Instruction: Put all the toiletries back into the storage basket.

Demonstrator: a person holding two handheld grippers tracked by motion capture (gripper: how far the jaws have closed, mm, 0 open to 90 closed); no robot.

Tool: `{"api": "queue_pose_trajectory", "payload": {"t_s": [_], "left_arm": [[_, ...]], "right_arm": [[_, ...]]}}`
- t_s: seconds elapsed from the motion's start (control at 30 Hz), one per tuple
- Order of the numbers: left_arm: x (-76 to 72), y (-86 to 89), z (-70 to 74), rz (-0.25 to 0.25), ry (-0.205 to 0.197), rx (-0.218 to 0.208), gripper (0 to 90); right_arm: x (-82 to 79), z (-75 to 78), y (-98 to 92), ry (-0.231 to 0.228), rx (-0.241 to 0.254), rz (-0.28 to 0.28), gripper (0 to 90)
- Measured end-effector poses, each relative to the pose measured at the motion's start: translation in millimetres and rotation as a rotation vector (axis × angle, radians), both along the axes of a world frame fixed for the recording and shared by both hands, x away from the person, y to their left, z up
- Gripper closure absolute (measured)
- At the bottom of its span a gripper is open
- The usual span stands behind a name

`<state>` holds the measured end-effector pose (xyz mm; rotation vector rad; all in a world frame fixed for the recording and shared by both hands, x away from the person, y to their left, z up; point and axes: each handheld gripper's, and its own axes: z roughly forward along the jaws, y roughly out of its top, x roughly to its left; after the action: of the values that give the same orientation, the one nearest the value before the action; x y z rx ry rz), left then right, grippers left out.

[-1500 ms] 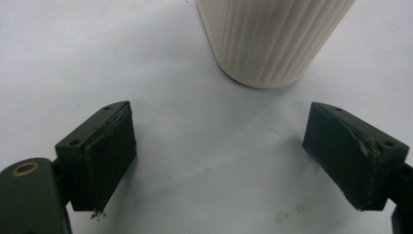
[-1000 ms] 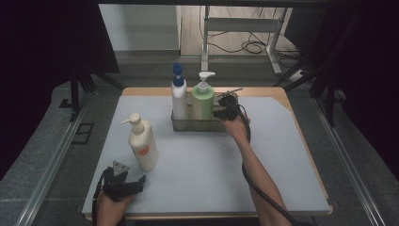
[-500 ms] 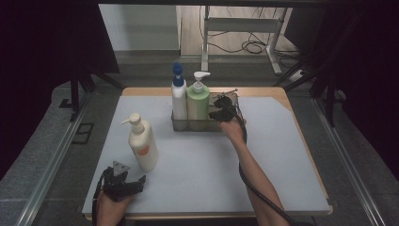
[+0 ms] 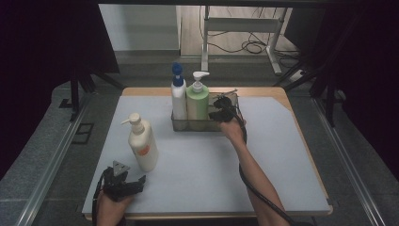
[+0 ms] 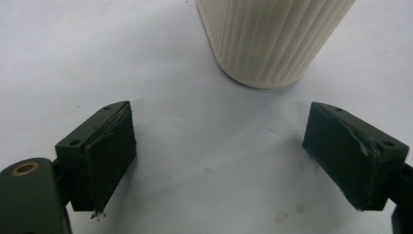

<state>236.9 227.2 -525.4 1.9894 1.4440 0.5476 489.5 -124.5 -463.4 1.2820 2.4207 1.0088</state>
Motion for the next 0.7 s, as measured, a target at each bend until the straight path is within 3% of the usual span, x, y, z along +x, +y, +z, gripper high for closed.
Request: {"api": "queue_pose_trajectory", "payload": {"t_s": [0.7], "left_arm": [[0.0,0.1,0.0,0.0,0.0,-0.001,11.7]], "right_arm": [[-13.1,15.1,-18.2,-0.068,0.039,0.033,77.3]]}}
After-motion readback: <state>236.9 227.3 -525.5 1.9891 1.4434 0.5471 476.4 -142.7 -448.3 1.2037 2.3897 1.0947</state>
